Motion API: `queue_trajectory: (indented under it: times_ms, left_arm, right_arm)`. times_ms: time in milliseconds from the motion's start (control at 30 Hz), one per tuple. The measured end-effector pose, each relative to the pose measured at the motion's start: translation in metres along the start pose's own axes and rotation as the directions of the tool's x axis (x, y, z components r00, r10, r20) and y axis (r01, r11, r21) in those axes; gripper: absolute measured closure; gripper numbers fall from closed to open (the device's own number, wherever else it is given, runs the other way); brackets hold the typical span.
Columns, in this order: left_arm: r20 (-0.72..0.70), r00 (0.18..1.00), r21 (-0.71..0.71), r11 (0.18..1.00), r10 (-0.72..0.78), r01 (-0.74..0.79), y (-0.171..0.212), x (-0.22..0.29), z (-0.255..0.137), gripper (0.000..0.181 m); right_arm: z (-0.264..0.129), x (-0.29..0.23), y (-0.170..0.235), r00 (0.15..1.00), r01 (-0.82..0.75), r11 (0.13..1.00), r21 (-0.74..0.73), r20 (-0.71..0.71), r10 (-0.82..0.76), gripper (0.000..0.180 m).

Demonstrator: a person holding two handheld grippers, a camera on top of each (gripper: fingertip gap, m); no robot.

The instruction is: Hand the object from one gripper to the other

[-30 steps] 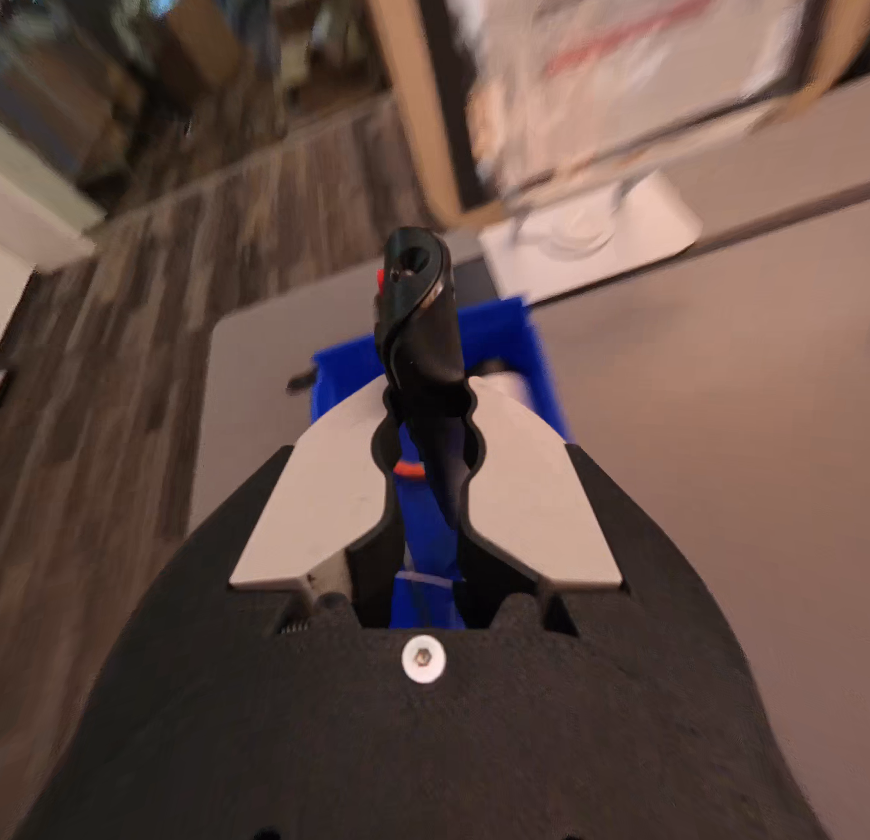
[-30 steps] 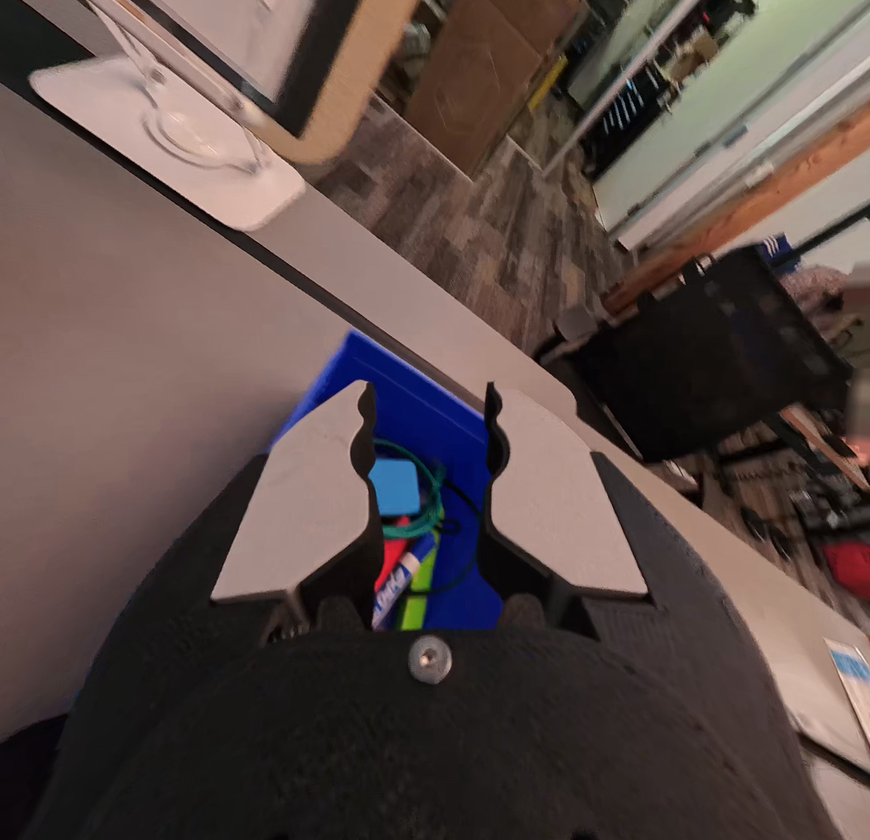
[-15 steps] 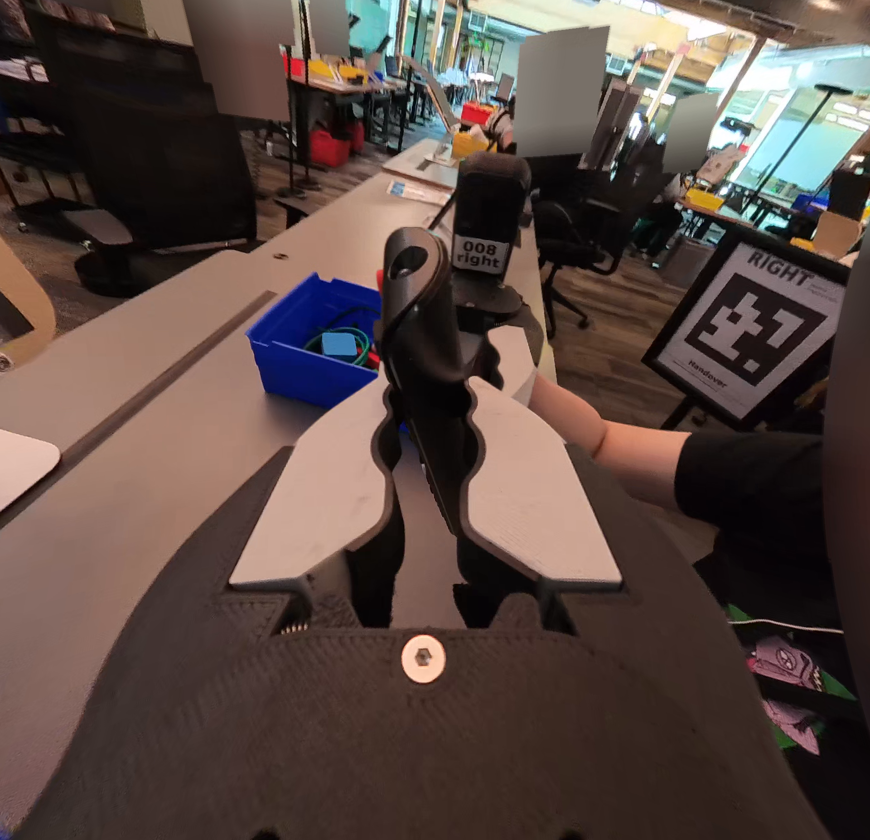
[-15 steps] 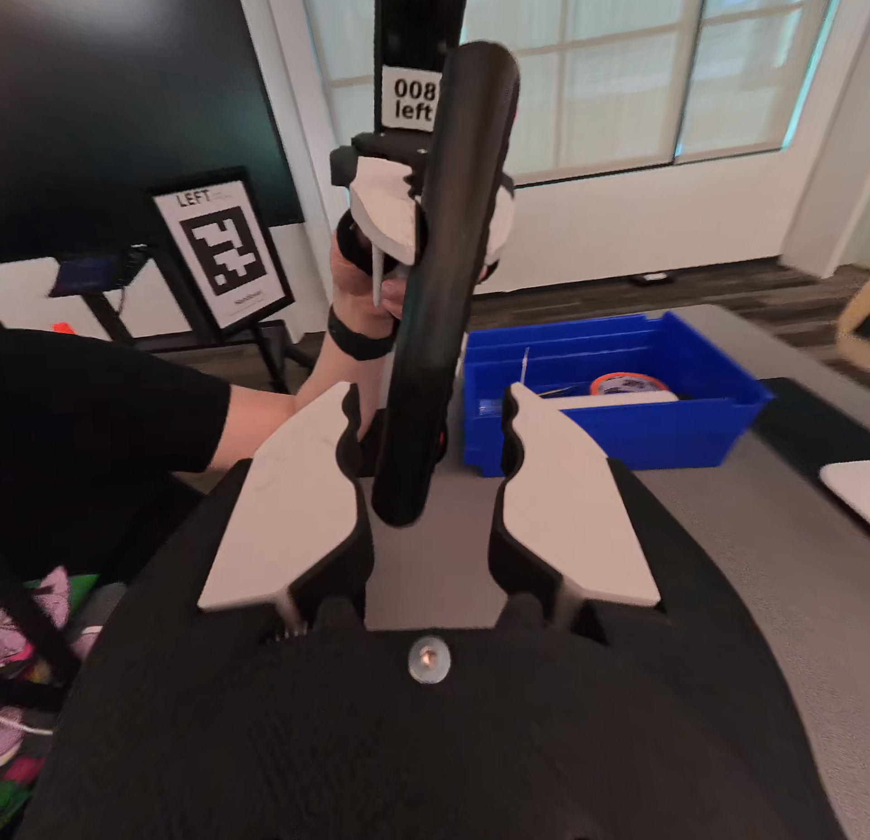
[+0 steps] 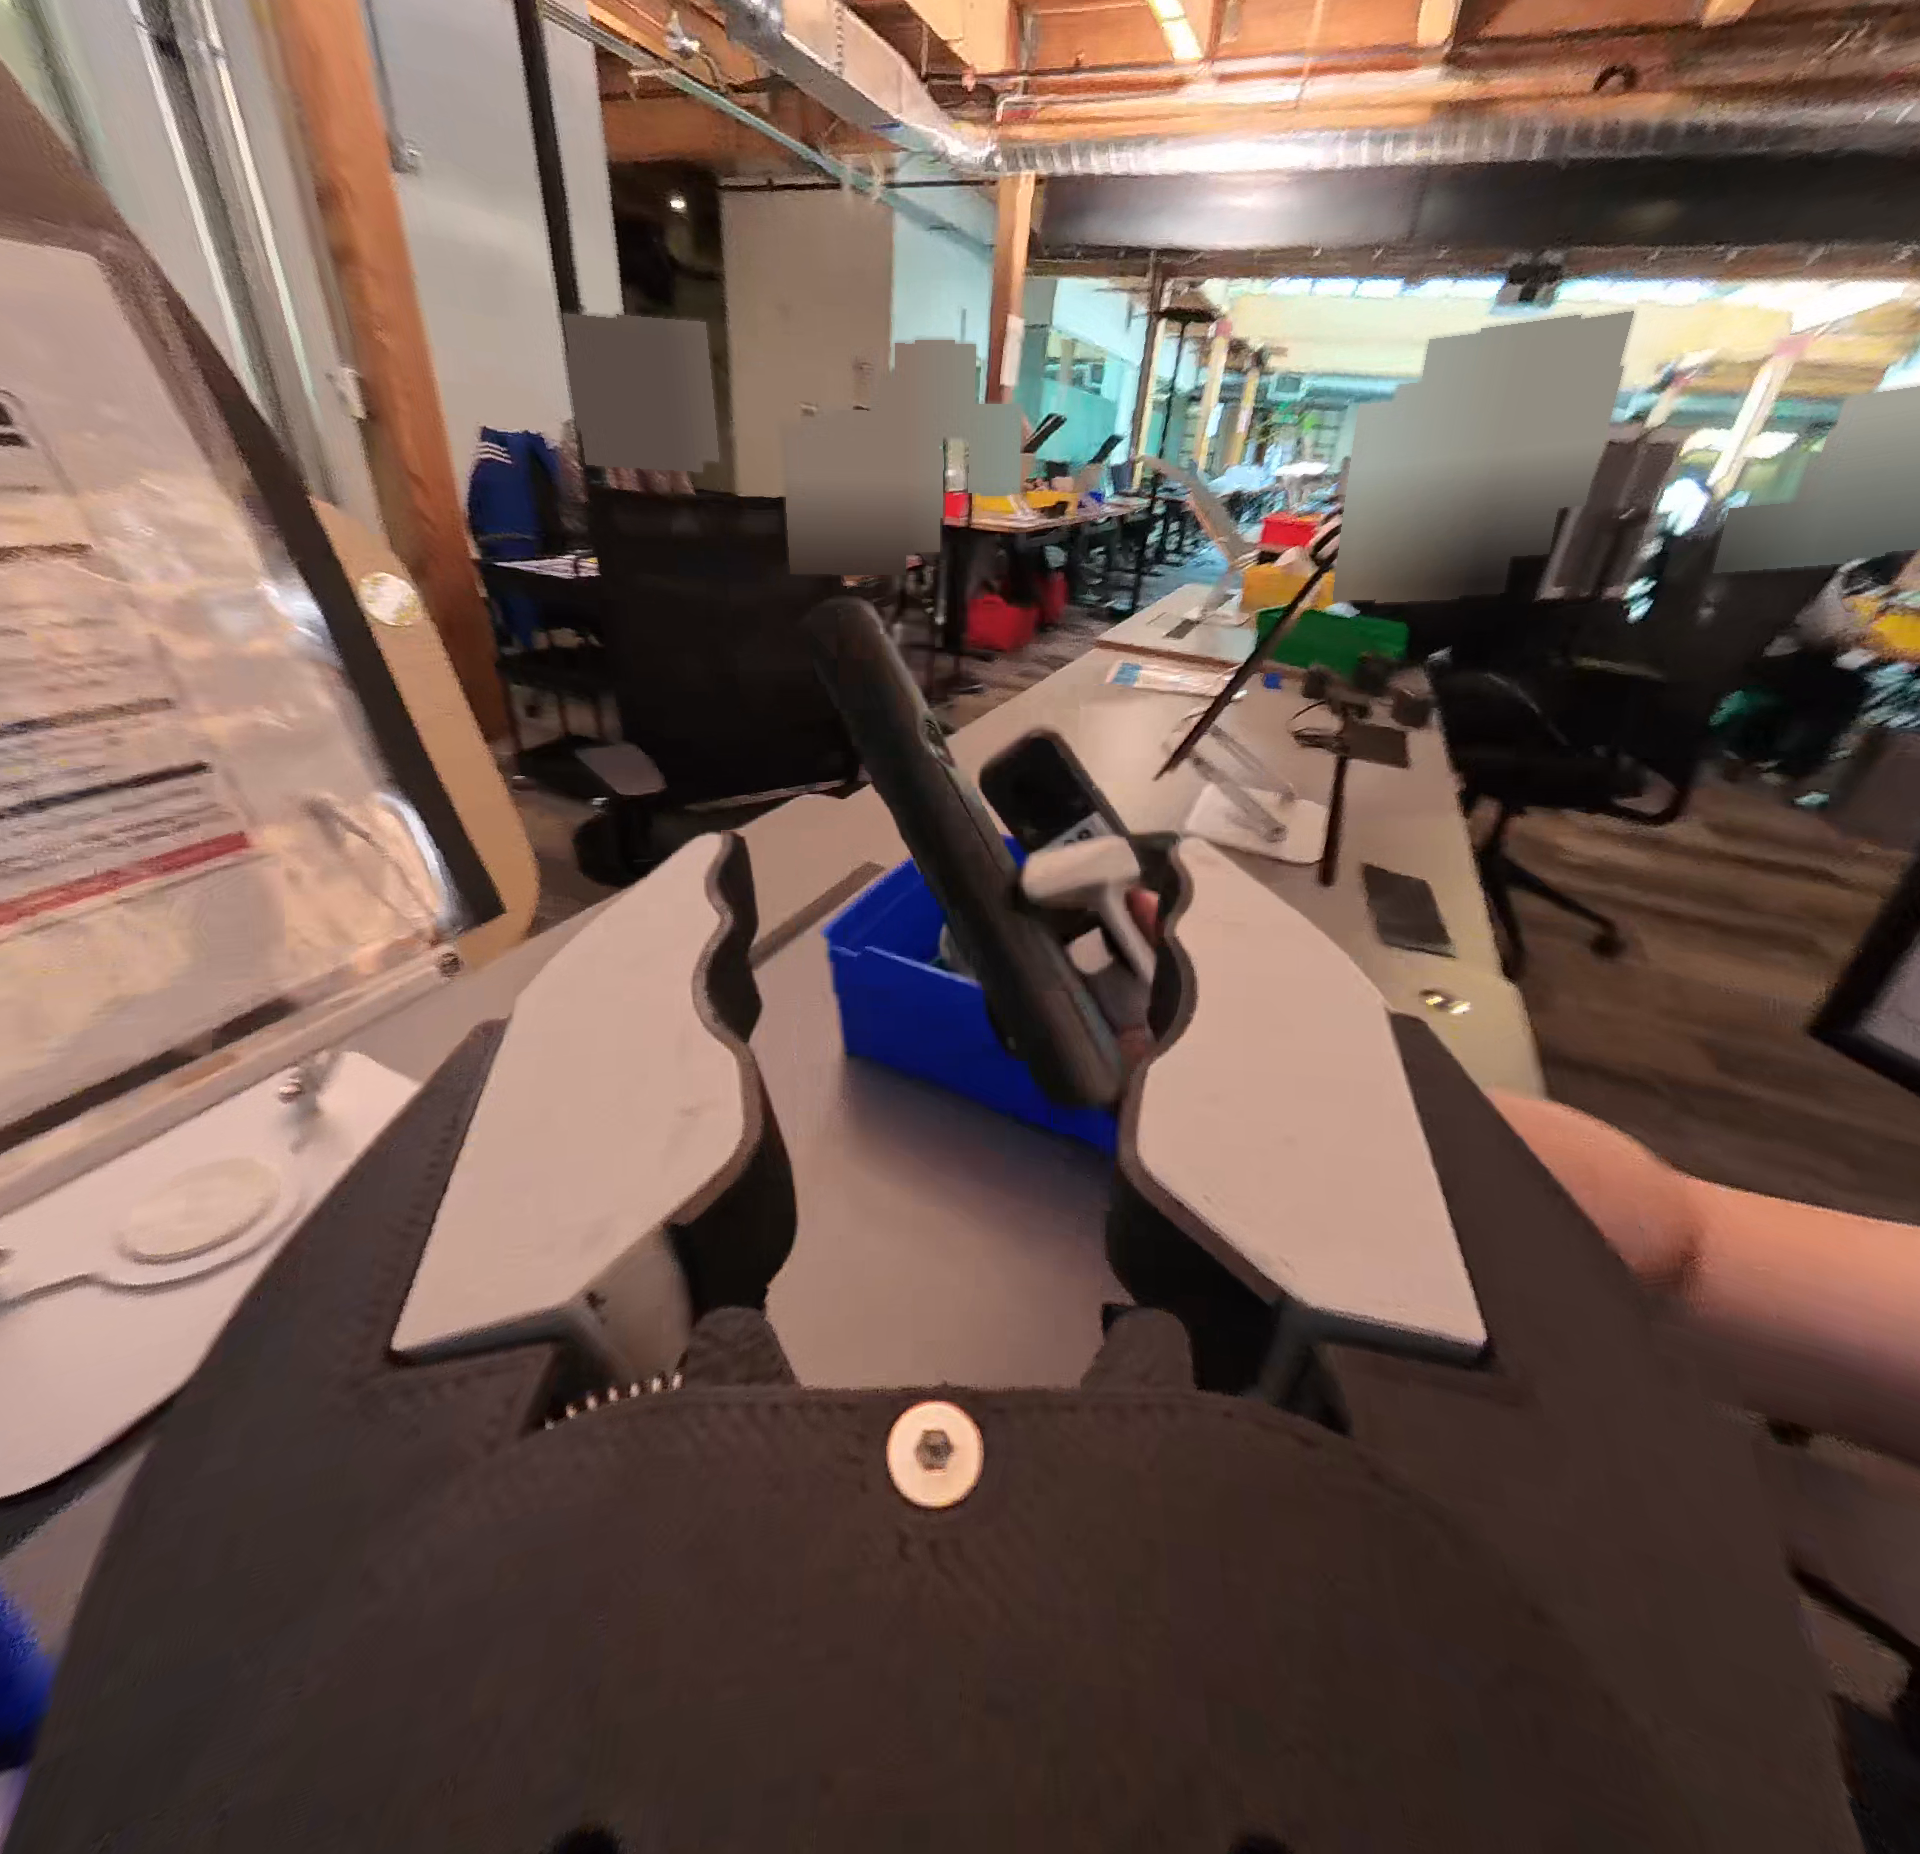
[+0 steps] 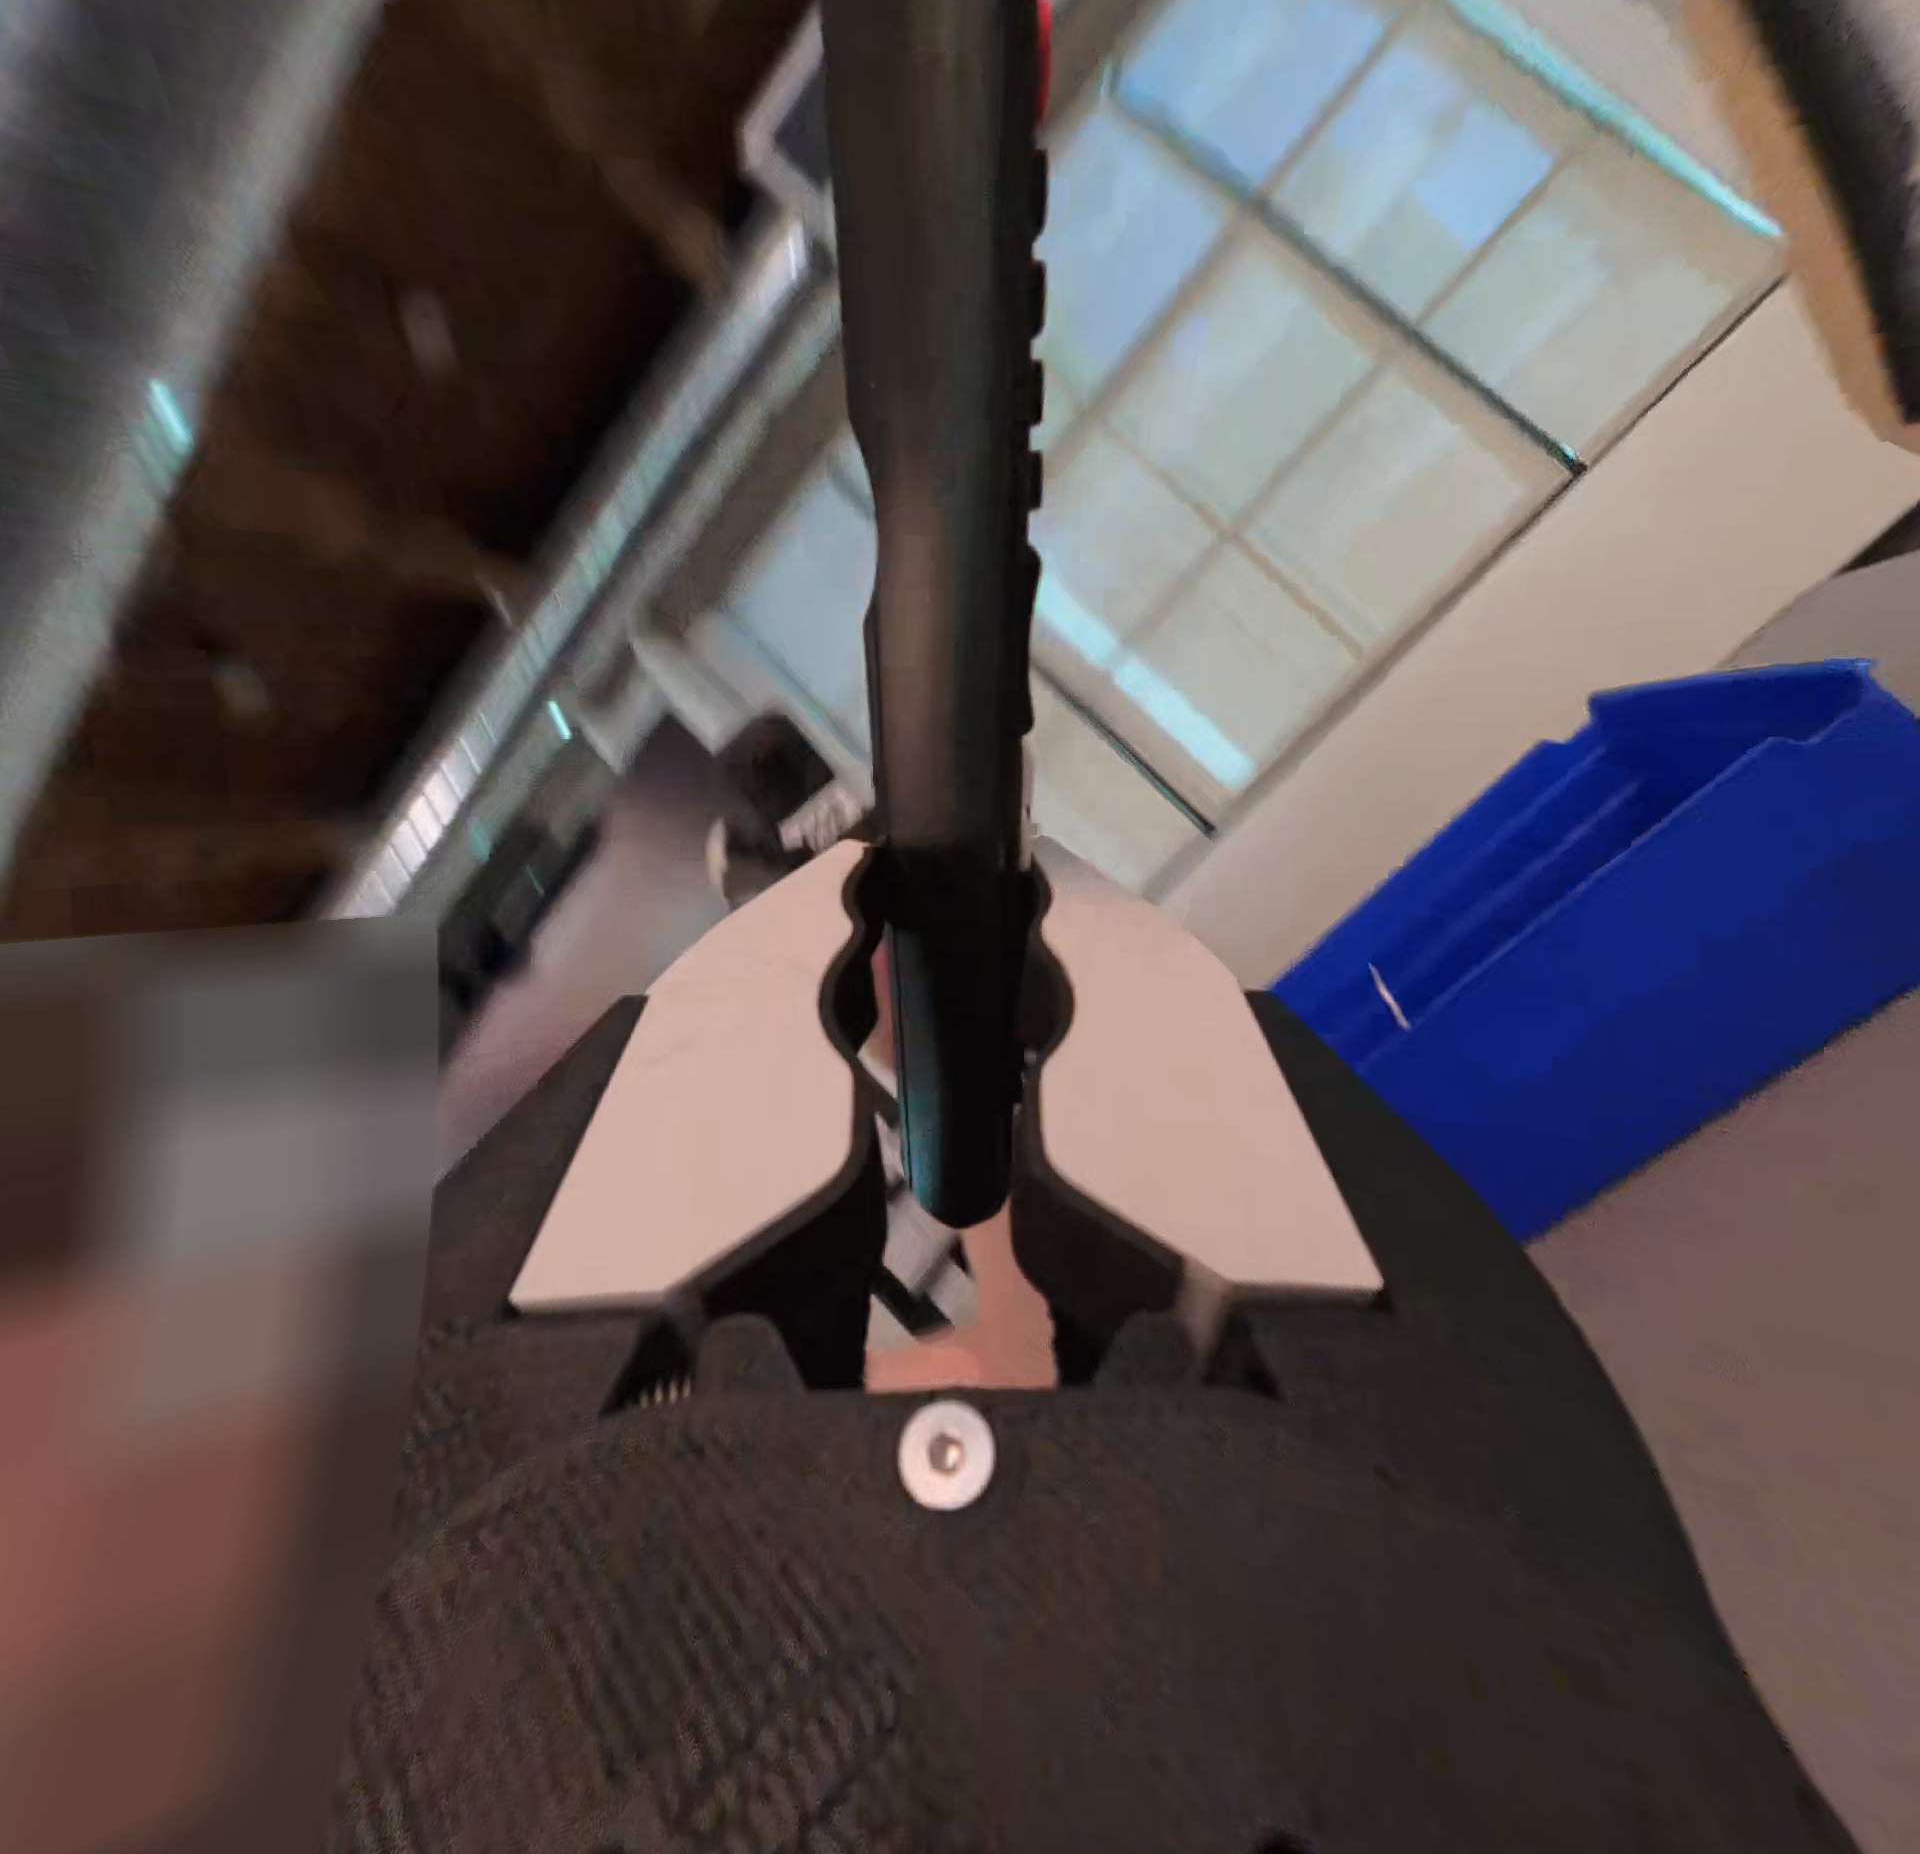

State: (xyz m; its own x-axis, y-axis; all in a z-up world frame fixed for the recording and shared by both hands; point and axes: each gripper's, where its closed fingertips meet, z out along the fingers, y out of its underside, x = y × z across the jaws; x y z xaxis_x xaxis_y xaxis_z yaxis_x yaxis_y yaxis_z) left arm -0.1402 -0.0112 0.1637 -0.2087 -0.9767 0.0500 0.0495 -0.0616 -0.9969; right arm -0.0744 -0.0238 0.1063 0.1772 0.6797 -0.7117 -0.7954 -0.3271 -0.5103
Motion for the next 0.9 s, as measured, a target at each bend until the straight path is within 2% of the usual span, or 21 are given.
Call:
queue_trajectory:
  times_ms: [67,133,233,300,367,433,500,633,767,833,900]
  left_arm:
    - [0.025,0.995,-0.040,0.994,0.098,-0.097,0.010,0.000,0.007,0.104]
    - [0.044,0.983,-0.088,0.981,0.178,-0.173,0.023,0.003,0.019,0.098]
    - [0.086,0.921,-0.147,0.919,0.381,-0.366,0.045,0.005,0.038,0.094]
    - [0.123,0.807,-0.197,0.811,0.577,-0.550,0.059,0.005,0.047,0.095]
    - [0.144,0.618,-0.258,0.632,0.773,-0.731,0.070,0.005,0.051,0.104]
    - [0.132,0.426,-0.305,0.446,0.895,-0.842,0.080,0.009,0.054,0.117]
    - [0.105,0.306,-0.339,0.324,0.946,-0.883,0.090,0.012,0.057,0.124]
    - [0.075,0.148,-0.416,0.165,0.986,-0.894,0.102,0.005,0.062,0.130]
    - [0.057,-0.035,-0.419,-0.008,0.998,-0.908,0.110,0.006,0.064,0.152]
    - [0.045,-0.084,-0.428,-0.057,0.995,-0.902,0.113,0.005,0.066,0.155]
    - [0.040,-0.089,-0.442,-0.062,0.995,-0.895,0.115,0.003,0.067,0.154]
  right_arm:
    - [-0.019,0.021,-0.020,0.988,-0.152,0.978,0.144,0.004,0.153,0.155]
    - [-0.033,0.039,-0.031,0.974,-0.218,0.945,0.244,0.000,0.225,0.155]
    - [-0.038,0.044,-0.034,0.956,-0.288,0.908,0.305,0.038,0.291,0.155]
    - [-0.031,0.038,-0.029,0.948,-0.315,0.903,0.293,0.053,0.314,0.155]
    - [-0.023,0.033,-0.022,0.947,-0.317,0.912,0.259,0.035,0.319,0.156]
    - [-0.018,0.030,-0.016,0.949,-0.303,0.920,0.247,-0.011,0.315,0.155]
    - [-0.015,0.030,-0.012,0.947,-0.293,0.922,0.252,-0.055,0.316,0.155]
    - [-0.014,0.036,-0.005,0.936,-0.256,0.930,0.265,-0.170,0.307,0.155]
    - [-0.015,0.043,0.000,0.917,-0.219,0.940,0.262,-0.274,0.290,0.155]
    - [-0.017,0.047,0.002,0.903,-0.201,0.945,0.260,-0.325,0.281,0.155]
    - [-0.019,0.048,0.000,0.900,-0.169,0.954,0.249,-0.355,0.252,0.155]
